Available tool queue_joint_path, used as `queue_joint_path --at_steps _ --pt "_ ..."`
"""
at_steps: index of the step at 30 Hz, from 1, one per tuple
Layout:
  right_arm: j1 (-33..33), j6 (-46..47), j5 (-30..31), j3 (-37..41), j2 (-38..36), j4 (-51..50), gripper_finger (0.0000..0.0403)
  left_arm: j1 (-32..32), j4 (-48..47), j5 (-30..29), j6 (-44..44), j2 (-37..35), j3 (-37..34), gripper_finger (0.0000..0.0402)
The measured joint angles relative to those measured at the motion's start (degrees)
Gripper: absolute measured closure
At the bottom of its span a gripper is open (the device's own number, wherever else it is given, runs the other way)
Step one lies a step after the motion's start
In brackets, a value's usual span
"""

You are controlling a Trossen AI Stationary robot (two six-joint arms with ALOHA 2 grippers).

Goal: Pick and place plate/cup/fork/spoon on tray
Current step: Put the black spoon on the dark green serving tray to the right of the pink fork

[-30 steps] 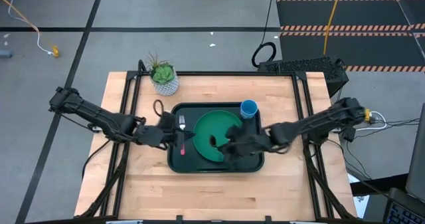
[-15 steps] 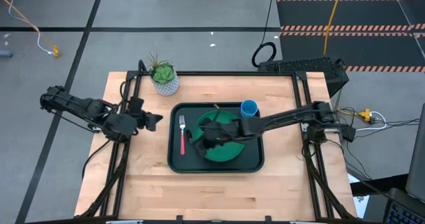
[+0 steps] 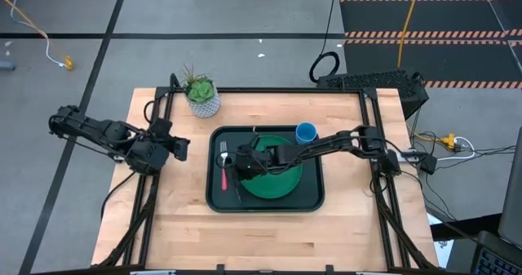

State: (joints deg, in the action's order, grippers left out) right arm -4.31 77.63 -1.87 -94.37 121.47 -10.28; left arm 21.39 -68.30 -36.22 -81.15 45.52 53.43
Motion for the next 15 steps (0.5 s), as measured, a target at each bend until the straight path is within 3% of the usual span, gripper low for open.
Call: queue_joint_path --at_steps 8,15 --pt "2.1 5.7 4.7 0.0 0.5 0.6 0.0403 0.0 -0.5 -0.9 3.9 -0.2 0.0 0.0316" --pt "5.0 7.2 4.8 0.0 1.3 2.5 0.0403 0.0 -0.5 -1.1 6.7 -0.2 0.0 0.0316"
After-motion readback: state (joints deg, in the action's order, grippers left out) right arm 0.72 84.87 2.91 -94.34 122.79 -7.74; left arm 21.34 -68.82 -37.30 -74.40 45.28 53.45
